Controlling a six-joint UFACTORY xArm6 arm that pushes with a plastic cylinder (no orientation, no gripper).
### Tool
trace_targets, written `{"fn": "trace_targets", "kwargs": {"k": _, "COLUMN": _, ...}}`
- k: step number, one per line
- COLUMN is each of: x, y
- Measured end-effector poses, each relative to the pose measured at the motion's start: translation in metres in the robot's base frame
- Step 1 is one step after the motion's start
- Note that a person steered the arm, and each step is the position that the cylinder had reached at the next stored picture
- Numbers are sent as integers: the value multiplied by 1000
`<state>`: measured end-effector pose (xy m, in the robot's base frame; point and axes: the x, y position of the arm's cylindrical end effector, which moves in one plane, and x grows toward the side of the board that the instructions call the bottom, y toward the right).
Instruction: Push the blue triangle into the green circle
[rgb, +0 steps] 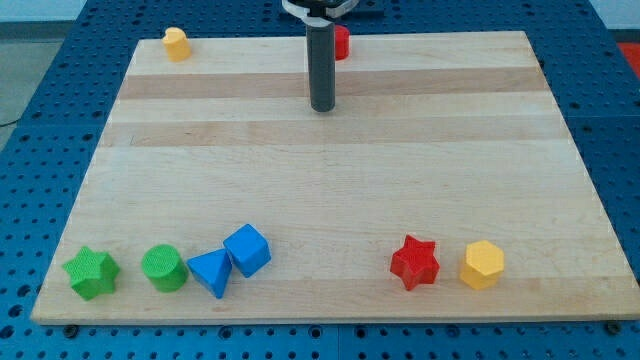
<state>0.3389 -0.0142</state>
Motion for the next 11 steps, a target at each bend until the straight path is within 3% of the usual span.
{"fn": "trace_targets", "kwargs": {"k": 2, "x": 1, "y": 0}}
{"fn": "trace_targets", "kwargs": {"k": 3, "x": 37, "y": 3}}
{"fn": "trace_targets", "kwargs": {"k": 5, "x": 176, "y": 27}}
{"fn": "trace_targets", "kwargs": {"k": 7, "x": 274, "y": 15}}
{"fn": "trace_targets", "kwargs": {"k": 9, "x": 276, "y": -75}}
{"fn": "trace_targets", "kwargs": {"k": 11, "x": 260, "y": -98}}
